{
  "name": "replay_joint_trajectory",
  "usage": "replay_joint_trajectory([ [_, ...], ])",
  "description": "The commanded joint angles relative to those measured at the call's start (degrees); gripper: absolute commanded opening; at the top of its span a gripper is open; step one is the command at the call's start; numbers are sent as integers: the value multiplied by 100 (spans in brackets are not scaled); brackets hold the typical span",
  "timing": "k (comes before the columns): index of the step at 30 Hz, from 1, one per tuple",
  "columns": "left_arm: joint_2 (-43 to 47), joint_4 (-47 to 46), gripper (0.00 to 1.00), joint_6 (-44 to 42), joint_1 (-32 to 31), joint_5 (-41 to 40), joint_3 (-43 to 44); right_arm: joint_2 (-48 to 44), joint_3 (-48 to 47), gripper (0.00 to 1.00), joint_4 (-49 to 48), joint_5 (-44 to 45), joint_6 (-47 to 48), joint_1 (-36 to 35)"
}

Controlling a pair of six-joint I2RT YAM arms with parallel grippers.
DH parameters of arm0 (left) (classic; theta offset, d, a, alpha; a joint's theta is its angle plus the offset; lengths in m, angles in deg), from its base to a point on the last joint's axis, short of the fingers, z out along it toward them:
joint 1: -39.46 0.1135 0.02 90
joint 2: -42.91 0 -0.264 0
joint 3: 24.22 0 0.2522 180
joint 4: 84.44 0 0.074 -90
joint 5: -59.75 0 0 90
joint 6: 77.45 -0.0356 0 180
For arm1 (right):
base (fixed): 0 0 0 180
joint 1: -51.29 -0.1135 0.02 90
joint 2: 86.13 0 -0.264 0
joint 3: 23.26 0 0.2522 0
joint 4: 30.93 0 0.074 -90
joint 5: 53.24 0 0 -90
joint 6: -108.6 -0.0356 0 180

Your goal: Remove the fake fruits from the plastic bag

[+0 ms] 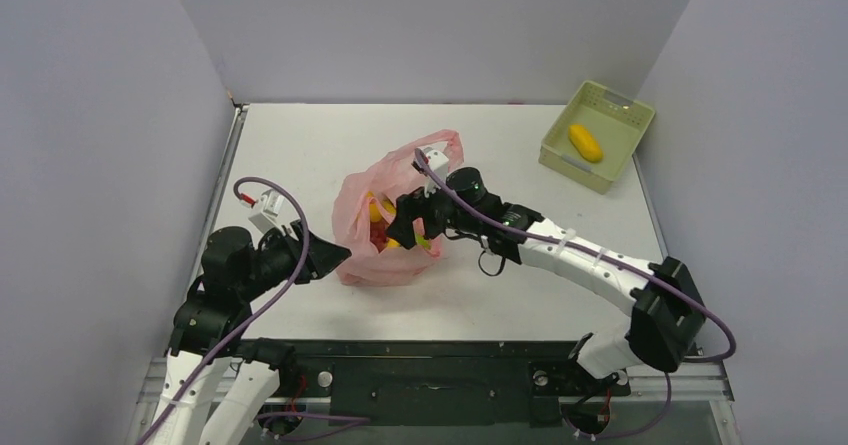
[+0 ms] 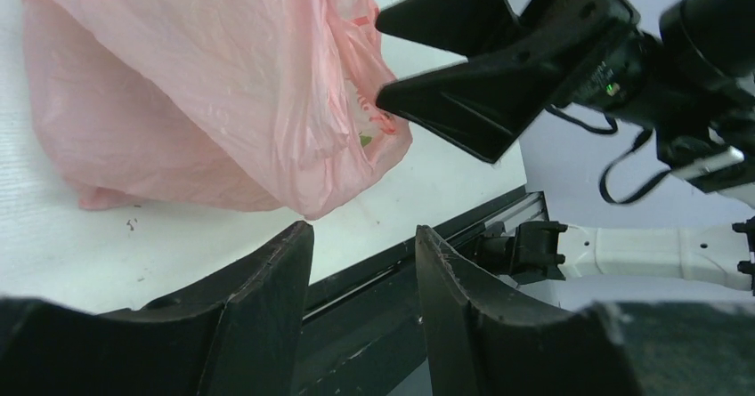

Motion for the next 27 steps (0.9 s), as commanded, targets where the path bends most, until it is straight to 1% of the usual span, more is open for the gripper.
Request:
replay_joint_trajectory([
  [1, -8, 256, 44, -159, 30, -47, 242, 910, -492, 88, -1502, -1987, -346, 306],
  [2, -18, 249, 44, -135, 34, -28, 237, 1073, -566, 87, -1605, -2139, -541, 388],
  [4, -56, 180, 43, -12, 30, 29, 192, 1462, -812, 81, -1809, -2512, -740, 437],
  [5, -42, 114, 43, 109, 32, 58, 125, 1614, -933, 75, -1923, -2667, -794, 442],
  [6, -30, 68, 43, 183, 30, 74, 82, 1654, -980, 71, -2005, -2756, -926, 440],
  [7, 33, -61, 43, 378, 33, 103, -49, 1692, -1030, 60, -2231, -2908, -1014, 439],
  [8, 64, -265, 43, 480, 35, 144, -137, 1680, -1041, 44, -2317, -2943, -1200, 435],
  [9, 172, -385, 43, 713, 31, 241, -359, 1611, -1034, 35, -2414, -2946, -1256, 437],
  [10, 213, -645, 43, 850, 33, 279, -490, 1529, -969, 23, -2426, -2940, -1305, 438],
  [11, 289, -791, 42, 1124, 35, 319, -746, 1327, -928, 20, -2411, -2851, -1304, 443],
  [12, 320, -1074, 39, 1276, 35, 340, -899, 1194, -820, 18, -2376, -2782, -1258, 442],
  [14, 377, -1590, 34, 1655, 33, 439, -1332, 815, -693, 18, -2182, -2640, -1057, 422],
  [15, 412, -1760, 33, 1873, 28, 493, -1594, 584, -662, 18, -2056, -2572, -1000, 408],
  [16, 421, -2063, 33, 1962, 27, 506, -1709, 488, -615, 13, -2005, -2559, -914, 385],
  [17, 440, -2185, 32, 2099, 27, 520, -1921, 324, -610, 9, -1912, -2565, -866, 346],
  [18, 435, -2387, 33, 2159, 26, 528, -2079, 262, -611, 1, -1819, -2586, -843, 327],
  [21, 235, -2874, 36, 2295, 34, 574, -2393, -47, -597, 0, -1618, -2641, -616, 114],
  [23, -114, -3914, 38, 2702, 33, 759, -2770, -243, -494, 0, -1526, -2657, -393, -170],
  [24, -460, -4797, 38, 2987, 34, 872, -2966, -335, -406, 0, -1426, -2627, -299, -292],
  [25, -644, -5134, 37, 3081, 30, 889, -3006, -376, -356, 0, -1330, -2560, -42, -535],
  [26, -1019, -5668, 37, 3198, 23, 917, -3001, -443, -253, 0, -1104, -2352, 136, -659],
  [27, -1191, -5882, 37, 3218, 20, 942, -2958, -469, -95, 0, -1007, -2172, 480, -908],
])
